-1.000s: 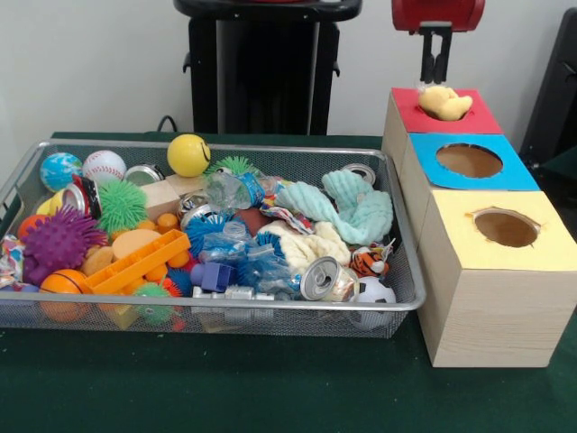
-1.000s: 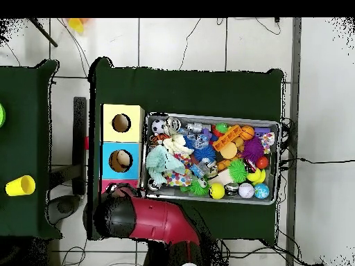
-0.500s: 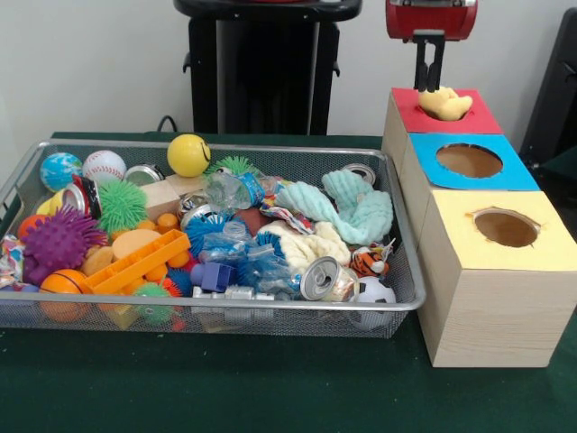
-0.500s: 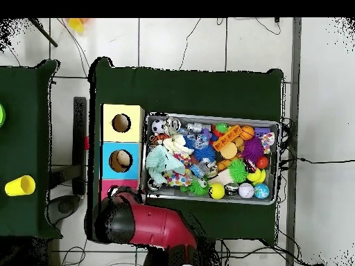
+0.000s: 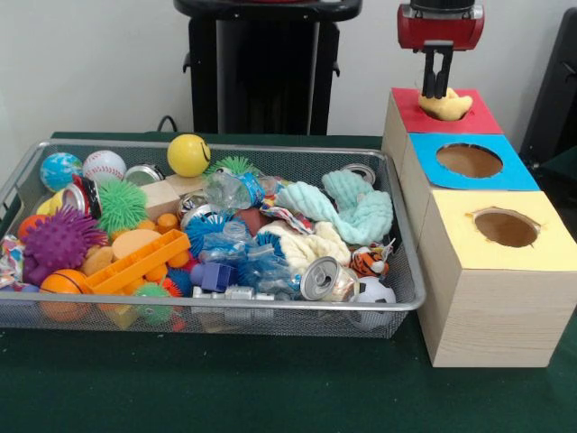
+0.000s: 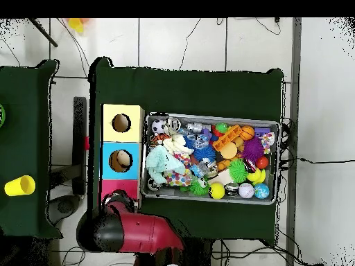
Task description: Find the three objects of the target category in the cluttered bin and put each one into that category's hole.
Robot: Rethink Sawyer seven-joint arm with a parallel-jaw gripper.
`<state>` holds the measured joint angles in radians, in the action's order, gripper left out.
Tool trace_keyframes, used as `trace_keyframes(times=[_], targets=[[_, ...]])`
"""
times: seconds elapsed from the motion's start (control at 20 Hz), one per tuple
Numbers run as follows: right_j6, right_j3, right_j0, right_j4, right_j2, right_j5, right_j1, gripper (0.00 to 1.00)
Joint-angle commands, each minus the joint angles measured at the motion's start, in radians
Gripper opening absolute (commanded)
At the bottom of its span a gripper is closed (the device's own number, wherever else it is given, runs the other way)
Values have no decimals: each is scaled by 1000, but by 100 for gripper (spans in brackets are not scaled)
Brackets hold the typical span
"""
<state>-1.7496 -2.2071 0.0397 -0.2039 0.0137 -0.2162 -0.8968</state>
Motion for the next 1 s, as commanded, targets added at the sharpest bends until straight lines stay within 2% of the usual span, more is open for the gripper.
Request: trace_keyframes(times=[0.05, 0.35, 0.8, 1.0], targets=[[-241, -61, -8, -39, 60, 78, 42, 0], [-237, -70, -1, -42, 50, 56, 20, 0], [-233, -46, 3, -43, 46, 62, 37, 0], [-248, -26, 15, -51, 59, 100, 82, 0]])
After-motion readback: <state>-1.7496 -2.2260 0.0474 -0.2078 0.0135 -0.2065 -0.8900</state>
